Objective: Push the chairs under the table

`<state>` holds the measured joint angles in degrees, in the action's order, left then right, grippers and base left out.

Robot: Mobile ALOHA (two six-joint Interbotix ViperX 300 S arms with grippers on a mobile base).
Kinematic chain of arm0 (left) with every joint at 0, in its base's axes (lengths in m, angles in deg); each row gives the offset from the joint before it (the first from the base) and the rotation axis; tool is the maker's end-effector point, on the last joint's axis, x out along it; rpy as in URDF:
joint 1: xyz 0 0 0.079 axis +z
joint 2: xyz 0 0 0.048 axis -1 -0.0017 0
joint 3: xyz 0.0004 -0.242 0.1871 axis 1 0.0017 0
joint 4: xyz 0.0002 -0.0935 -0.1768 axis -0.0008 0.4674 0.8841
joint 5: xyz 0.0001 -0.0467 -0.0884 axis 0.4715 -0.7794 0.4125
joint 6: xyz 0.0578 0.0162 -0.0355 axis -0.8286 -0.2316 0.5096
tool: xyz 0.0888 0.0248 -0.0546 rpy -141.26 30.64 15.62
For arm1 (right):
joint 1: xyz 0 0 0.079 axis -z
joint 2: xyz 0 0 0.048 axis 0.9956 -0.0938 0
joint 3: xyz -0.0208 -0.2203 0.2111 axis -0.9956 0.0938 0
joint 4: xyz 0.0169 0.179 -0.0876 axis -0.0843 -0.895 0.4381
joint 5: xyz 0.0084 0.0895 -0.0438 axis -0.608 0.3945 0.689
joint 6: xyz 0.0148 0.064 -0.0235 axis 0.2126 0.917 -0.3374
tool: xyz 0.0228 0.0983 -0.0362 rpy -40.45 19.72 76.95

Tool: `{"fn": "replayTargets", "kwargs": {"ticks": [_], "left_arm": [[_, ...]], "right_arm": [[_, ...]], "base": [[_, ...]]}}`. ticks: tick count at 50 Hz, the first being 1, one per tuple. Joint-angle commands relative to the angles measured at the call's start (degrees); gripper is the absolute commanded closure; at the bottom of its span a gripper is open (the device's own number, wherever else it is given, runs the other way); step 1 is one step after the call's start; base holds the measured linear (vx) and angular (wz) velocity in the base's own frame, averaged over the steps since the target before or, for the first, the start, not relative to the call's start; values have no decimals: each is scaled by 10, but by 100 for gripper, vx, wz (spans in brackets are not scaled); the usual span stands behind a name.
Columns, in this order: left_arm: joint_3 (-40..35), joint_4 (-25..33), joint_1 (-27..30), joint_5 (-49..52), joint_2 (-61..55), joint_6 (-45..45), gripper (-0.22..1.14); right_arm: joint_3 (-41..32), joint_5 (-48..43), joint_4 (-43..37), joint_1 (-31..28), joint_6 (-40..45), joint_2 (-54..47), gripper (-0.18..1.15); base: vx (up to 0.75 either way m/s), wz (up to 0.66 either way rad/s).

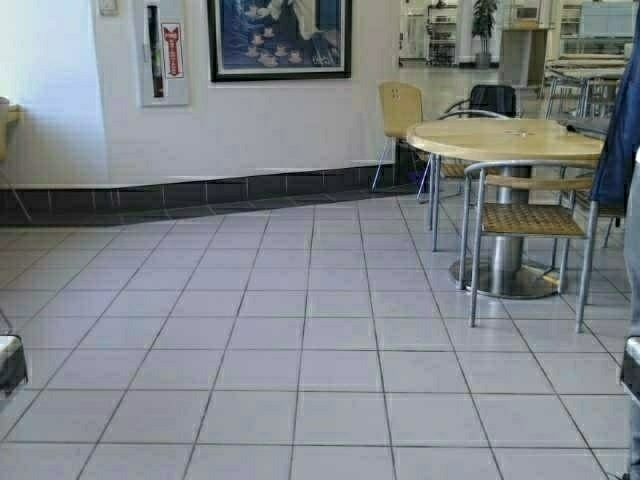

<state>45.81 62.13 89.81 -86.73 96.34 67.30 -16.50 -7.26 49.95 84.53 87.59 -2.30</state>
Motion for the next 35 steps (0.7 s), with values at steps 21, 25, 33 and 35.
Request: {"fn": "replayTargets", "kwargs": {"ticks": [21, 25, 33, 35], "left_arm": [[4, 0, -4, 6, -2, 18, 88], [2, 0, -4, 6, -2, 18, 88], [1, 0, -4, 6, -2, 20, 88], [2, 0, -4, 7, -1, 19, 88]], "right_arm": [[10, 18, -1, 8, 11, 41, 92], [11, 22, -1, 8, 11, 47, 92], [11, 22, -1, 8, 11, 54, 92], [11, 23, 0, 8, 11, 61, 92]], "base": [[9, 5], [20, 4], [21, 6], [23, 13]]}}
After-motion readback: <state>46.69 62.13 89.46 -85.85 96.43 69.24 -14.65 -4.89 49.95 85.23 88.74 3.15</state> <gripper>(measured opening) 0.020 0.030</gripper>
